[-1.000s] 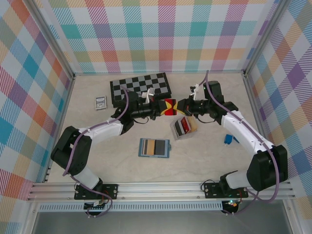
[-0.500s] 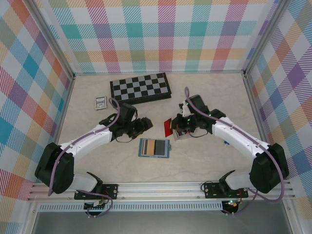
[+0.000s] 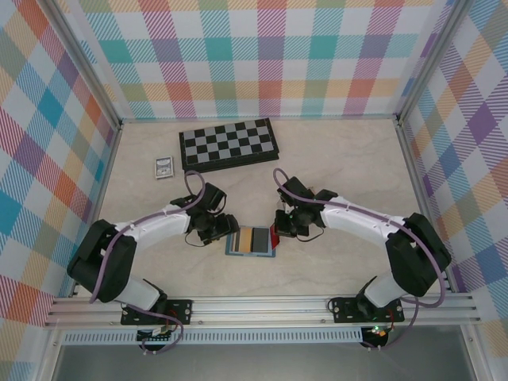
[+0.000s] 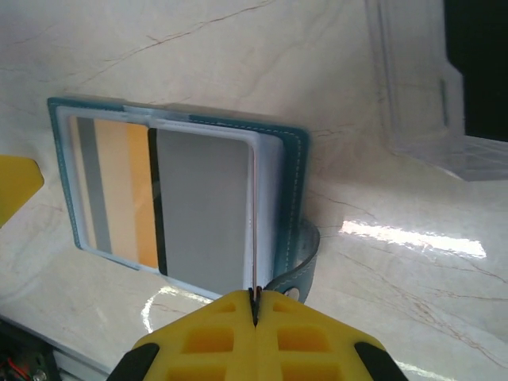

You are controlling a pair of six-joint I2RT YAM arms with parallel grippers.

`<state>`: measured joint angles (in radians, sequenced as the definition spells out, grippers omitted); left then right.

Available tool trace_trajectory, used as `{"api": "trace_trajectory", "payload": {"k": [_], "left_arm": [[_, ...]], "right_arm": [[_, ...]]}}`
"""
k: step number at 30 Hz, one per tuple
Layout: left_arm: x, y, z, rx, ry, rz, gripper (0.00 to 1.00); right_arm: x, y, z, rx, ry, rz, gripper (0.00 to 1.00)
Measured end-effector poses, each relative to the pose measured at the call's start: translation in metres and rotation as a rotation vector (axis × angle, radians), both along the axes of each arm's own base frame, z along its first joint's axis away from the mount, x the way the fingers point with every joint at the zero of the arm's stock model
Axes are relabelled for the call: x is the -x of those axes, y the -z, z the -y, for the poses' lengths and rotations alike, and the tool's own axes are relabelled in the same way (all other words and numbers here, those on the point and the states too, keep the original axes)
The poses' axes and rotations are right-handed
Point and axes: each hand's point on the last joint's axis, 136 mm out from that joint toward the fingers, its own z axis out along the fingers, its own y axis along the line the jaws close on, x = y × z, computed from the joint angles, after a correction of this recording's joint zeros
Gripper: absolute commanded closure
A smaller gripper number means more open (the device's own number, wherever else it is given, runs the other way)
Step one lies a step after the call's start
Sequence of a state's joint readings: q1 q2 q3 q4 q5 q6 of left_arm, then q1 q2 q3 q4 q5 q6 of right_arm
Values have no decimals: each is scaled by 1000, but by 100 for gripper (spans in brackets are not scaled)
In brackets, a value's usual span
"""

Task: Put the credit cards into the card holder

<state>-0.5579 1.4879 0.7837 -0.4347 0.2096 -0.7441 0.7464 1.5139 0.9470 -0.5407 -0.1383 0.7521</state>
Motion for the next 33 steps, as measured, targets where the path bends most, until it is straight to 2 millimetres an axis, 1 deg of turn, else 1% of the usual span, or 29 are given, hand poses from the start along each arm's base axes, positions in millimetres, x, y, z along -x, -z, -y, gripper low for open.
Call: {"api": "trace_trajectory", "payload": {"k": [5, 11, 17, 22, 28, 33], "left_arm": [[2, 10, 5, 1, 21, -23, 40], [3, 14, 4, -15, 28, -32, 45], [5, 17, 1, -40, 32, -40, 56], [6, 18, -1, -64, 29, -37, 65], [6, 18, 1, -81, 25, -26, 67], [6, 18, 3, -77, 18, -25, 68]], "right_arm": [[1, 9, 1, 9, 7, -15, 99], [-2, 16, -3, 1, 17, -17, 99], [-4, 14, -9, -28, 11, -13, 99], [-4, 3, -15, -70, -4, -5, 99], [-13, -20, -24, -113, -6, 41, 98], [-14, -24, -27, -129, -12, 41, 98]]}}
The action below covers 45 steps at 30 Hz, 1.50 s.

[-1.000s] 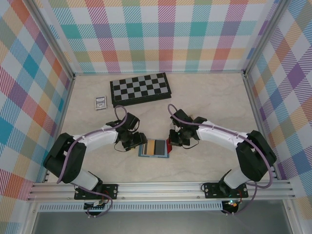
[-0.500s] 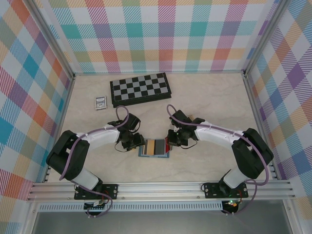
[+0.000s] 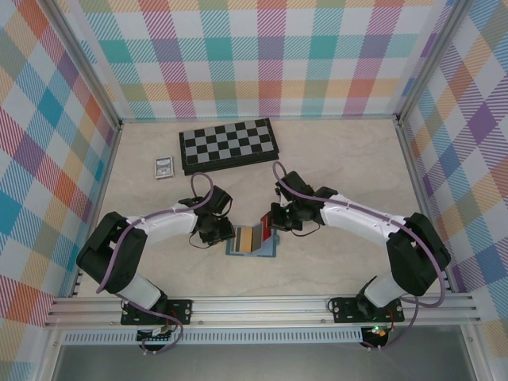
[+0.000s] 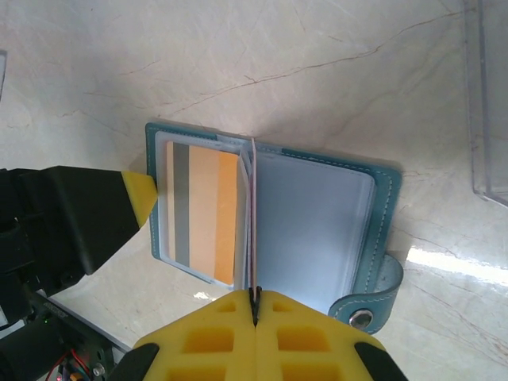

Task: Put the credit cards into the card holder

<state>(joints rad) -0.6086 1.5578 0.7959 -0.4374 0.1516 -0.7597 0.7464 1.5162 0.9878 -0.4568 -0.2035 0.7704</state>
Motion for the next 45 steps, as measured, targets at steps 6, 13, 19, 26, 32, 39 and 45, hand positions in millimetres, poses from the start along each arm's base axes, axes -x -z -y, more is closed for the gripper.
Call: {"api": "trace_trajectory", "payload": {"k": [6, 13, 19, 26, 32, 39, 45], "left_arm": [[0, 0, 4, 6, -2, 3, 70], [0, 0, 7, 13, -10, 4, 71], [0, 0, 8, 14, -10, 6, 72], [0, 0, 9, 14, -7, 11, 74], [-1, -2, 15, 34, 2, 18, 74], [3, -4, 42, 129, 59, 13, 75], [2, -5, 44, 137, 62, 16, 76]], "right_arm": [[2, 0, -3, -13, -10, -14, 98], [4, 0, -9, -41, -28, -27, 98], [1, 5, -8, -16, -20, -34, 98], [2, 3, -12, -39, -32, -40, 98], [3, 13, -13, -23, -34, -67, 98], [4, 14, -14, -27, -37, -74, 98], [0, 14, -8, 11, -17, -58, 97]]}}
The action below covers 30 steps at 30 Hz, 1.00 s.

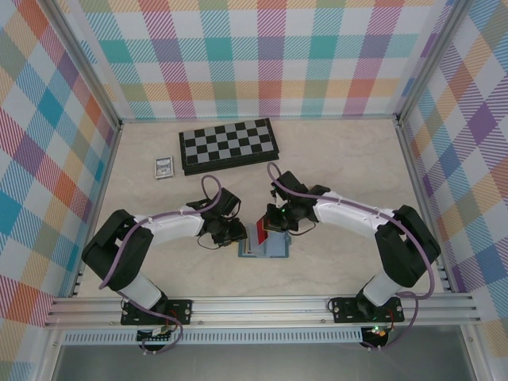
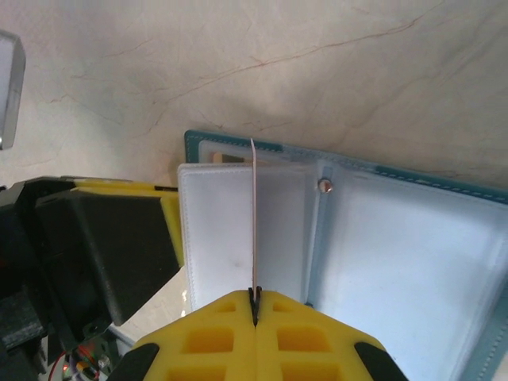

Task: Put the credit cards into the card holder

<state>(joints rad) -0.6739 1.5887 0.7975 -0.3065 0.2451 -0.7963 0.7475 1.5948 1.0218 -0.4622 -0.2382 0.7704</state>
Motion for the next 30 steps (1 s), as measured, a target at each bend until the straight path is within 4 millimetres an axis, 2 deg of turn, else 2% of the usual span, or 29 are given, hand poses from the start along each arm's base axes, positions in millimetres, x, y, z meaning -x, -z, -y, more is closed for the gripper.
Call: {"api": "trace_trajectory", "payload": {"k": [12, 14, 18, 20, 22, 24, 26, 30], "left_arm": [[-1, -3, 0, 2, -1, 8, 76], [-1, -5, -1, 2, -3, 14, 74], [-5, -14, -6, -7, -23, 52, 68], [-6, -22, -10, -12, -34, 80, 61], [-8, -30, -12, -4, -46, 108, 55], [-8, -35, -12, 8, -51, 125, 53], [-8, -37, -11, 19, -49, 130, 51], [-10, -31, -4, 40, -36, 116, 51]], "right_arm": [[-7, -6, 29, 124, 65, 79, 97], [-9, -13, 39, 151, 95, 109, 97], [-14, -39, 56, 159, 143, 212, 97], [-12, -50, 56, 121, 140, 247, 97], [-10, -53, 48, 66, 122, 251, 98], [-7, -46, 37, 10, 99, 232, 98], [-2, -28, 29, -31, 87, 191, 98], [15, 9, 30, -60, 92, 106, 97]]}}
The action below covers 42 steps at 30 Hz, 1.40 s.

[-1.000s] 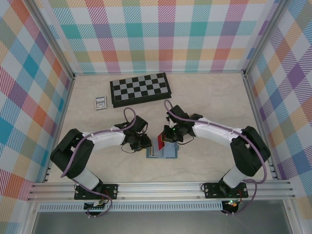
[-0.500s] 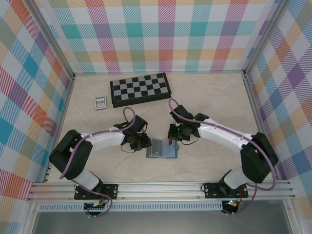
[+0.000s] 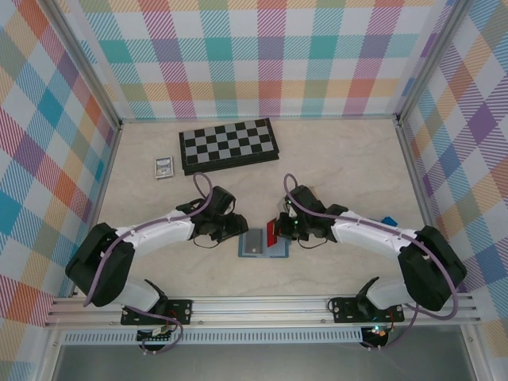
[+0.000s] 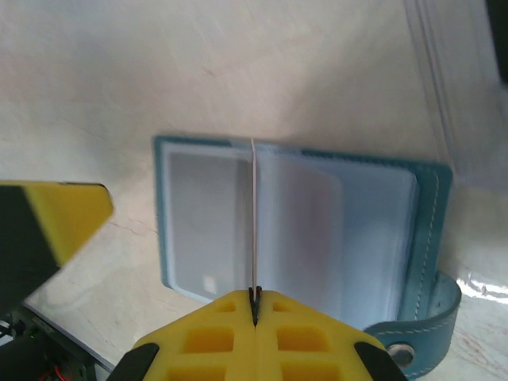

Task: Put the credit cards into the card holder

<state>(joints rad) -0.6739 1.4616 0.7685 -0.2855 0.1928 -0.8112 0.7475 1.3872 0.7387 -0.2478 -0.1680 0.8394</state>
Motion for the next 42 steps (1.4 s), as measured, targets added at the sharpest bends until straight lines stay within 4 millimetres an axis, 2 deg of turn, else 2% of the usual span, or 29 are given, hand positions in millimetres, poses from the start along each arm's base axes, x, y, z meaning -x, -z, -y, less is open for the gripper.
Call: {"api": "trace_trajectory", "payload": {"k": [6, 13, 22, 30, 35, 40, 42], "left_arm": [[3, 19, 6, 1, 20, -57, 54], [7, 29, 6, -13, 34, -82, 59], [8, 31, 5, -22, 37, -86, 68], [8, 31, 6, -22, 41, -87, 71], [8, 31, 7, -21, 42, -86, 71], [7, 31, 6, -24, 39, -81, 71], [7, 31, 6, -24, 39, -81, 71]], "right_arm": [[1, 10, -12, -82, 4, -18, 97], [3, 26, -15, -99, 19, -34, 97], [9, 29, -19, -116, 22, -33, 97], [15, 33, -11, -111, 58, -44, 97], [16, 31, -13, -120, 65, -38, 97], [15, 47, -20, -106, 52, -77, 98], [14, 47, -25, -117, 43, -78, 97]]}}
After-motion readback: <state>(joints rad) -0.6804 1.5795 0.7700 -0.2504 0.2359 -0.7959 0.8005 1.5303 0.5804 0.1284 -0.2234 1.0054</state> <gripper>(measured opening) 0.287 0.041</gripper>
